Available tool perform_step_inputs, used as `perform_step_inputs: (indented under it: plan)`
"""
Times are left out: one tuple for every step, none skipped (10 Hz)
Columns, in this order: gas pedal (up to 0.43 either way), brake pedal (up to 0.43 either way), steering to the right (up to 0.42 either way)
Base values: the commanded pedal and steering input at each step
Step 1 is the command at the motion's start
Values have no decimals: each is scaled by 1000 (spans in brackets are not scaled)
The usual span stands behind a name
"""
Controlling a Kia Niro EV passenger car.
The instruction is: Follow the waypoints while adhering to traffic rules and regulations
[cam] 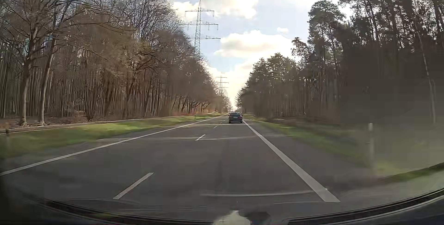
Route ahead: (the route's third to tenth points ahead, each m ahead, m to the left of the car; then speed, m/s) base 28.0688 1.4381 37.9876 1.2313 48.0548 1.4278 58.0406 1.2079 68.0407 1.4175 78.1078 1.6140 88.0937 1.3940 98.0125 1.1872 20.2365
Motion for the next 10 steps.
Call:
perform_step_inputs:
  plan:
    - [197, 0, 1]
    - [197, 0, 0]
    - [197, 0, 1]
    - [197, 0, 0]
    - [197, 0, 0]
    - [197, 0, 0]
    - [197, 0, 0]
    - [197, 0, 0]
    - [197, 0, 0]
    - [197, 0, 0]
